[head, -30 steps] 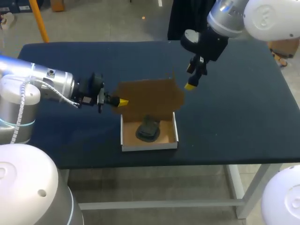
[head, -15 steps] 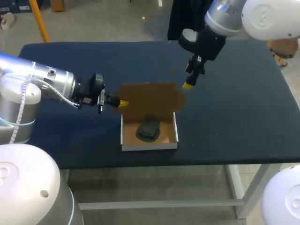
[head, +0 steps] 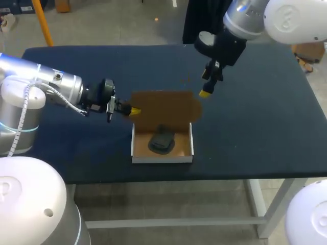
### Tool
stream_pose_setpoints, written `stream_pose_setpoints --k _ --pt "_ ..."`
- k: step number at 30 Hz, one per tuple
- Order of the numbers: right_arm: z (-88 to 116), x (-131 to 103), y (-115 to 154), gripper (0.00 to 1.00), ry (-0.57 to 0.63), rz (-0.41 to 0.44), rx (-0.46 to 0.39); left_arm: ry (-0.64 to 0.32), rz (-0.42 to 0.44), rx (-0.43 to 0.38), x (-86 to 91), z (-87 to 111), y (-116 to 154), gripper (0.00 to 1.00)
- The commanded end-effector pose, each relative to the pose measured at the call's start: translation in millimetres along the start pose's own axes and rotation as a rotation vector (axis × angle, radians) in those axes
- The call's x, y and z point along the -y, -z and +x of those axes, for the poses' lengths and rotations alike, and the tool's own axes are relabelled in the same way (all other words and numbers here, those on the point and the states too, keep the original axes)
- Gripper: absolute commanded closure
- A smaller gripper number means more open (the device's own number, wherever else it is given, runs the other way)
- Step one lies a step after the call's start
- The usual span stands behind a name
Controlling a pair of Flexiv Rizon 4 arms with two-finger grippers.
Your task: Assemble the packaging by folding the flat box into shape, placing the metal phone stand inside, and closing the box properly
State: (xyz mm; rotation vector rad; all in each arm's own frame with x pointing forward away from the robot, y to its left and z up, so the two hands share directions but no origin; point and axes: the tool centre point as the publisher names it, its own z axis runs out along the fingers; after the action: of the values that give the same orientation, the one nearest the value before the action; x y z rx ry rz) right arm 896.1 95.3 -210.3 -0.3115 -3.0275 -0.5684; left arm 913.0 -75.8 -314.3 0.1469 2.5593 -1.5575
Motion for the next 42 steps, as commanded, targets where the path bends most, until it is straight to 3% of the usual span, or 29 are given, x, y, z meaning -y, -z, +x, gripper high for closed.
stream_pose_setpoints --k 1,17,20,21,22,23,36,42 --pt "-1 -3 2 0.0 0.008 0.005 -0.009 -0.001 0.001 -0.004 -2.2 -0.8 -1 1.0" --pt "-30 -59 13 0.0 0.144 0.098 0.001 -0.001 0.001 -0.004 -2.2 -0.8 -1 1.0" --pt "-37 -67 10 0.23 0.165 0.117 0.003 -0.001 0.001 -0.004 -2.2 -0.8 -1 1.0" --pt "-39 -70 9 0.35 0.172 0.128 0.009 -0.001 0.001 -0.004 -2.2 -0.8 -1 1.0" --pt "-42 -74 7 0.53 0.177 0.13 0.006 -0.001 0.001 -0.004 -2.2 -0.8 -1 1.0" --pt "-44 -77 5 0.56 0.181 0.135 0.004 -0.001 0.001 -0.004 -2.2 -0.8 -1 1.0" --pt "-50 -107 -28 0.51 0.226 0.256 -0.016 -0.001 0.001 -0.004 -2.2 -0.8 -1 1.0" --pt "-46 -117 -39 0.53 0.261 0.285 -0.03 -0.001 0.001 -0.004 -2.2 -0.8 -1 1.0"
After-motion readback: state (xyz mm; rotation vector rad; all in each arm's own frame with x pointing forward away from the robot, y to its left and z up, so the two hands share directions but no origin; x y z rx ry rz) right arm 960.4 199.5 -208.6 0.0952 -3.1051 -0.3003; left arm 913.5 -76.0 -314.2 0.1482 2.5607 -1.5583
